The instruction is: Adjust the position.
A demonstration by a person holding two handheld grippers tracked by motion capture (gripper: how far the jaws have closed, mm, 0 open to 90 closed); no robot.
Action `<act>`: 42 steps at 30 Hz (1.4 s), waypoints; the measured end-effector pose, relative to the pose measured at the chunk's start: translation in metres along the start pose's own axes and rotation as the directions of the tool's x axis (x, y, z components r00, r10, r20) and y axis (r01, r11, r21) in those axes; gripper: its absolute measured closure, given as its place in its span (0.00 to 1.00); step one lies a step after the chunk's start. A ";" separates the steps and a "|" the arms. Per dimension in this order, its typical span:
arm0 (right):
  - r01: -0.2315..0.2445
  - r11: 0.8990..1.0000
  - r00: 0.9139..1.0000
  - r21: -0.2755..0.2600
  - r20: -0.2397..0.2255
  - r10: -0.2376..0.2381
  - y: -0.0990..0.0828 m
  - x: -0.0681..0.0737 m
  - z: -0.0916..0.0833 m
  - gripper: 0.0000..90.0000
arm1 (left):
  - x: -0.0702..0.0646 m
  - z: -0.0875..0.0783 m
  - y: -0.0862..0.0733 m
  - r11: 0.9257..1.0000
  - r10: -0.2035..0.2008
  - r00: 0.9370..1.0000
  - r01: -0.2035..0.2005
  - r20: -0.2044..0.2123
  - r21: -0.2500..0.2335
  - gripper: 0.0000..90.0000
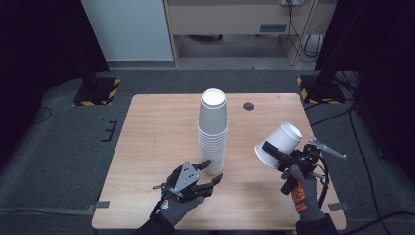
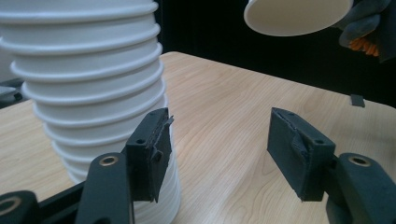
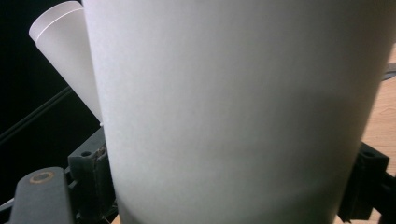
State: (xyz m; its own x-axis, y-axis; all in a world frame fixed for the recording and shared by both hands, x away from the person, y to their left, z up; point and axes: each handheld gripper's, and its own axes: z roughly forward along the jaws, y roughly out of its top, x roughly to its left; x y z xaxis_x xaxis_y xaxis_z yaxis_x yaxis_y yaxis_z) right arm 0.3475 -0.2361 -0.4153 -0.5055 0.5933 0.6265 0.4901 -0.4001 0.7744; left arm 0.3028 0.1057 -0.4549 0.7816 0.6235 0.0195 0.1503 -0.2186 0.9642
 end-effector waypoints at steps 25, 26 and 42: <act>-0.036 0.999 0.999 -0.003 -0.005 0.035 -0.002 -0.002 0.000 0.16 | -0.015 0.044 0.023 0.998 0.025 0.999 -0.022 0.038 -0.057 0.44; -0.036 0.999 0.999 -0.003 -0.005 0.035 -0.002 -0.002 0.000 0.16 | -0.015 0.044 0.023 0.998 0.025 0.999 -0.022 0.038 -0.057 0.44; -0.040 0.999 0.999 0.006 -0.008 0.040 -0.005 -0.001 0.002 0.16 | -0.020 0.072 0.031 0.996 0.039 0.998 -0.035 0.041 -0.085 0.45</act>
State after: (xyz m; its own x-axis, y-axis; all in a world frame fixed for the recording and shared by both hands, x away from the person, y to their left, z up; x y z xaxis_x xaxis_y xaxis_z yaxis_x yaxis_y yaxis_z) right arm 0.3470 -0.2335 -0.4196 -0.4912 0.5713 0.6575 0.5140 -0.4193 0.7483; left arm 0.3354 0.0325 -0.4441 0.8110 0.5833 0.0463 0.0704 -0.1757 0.9819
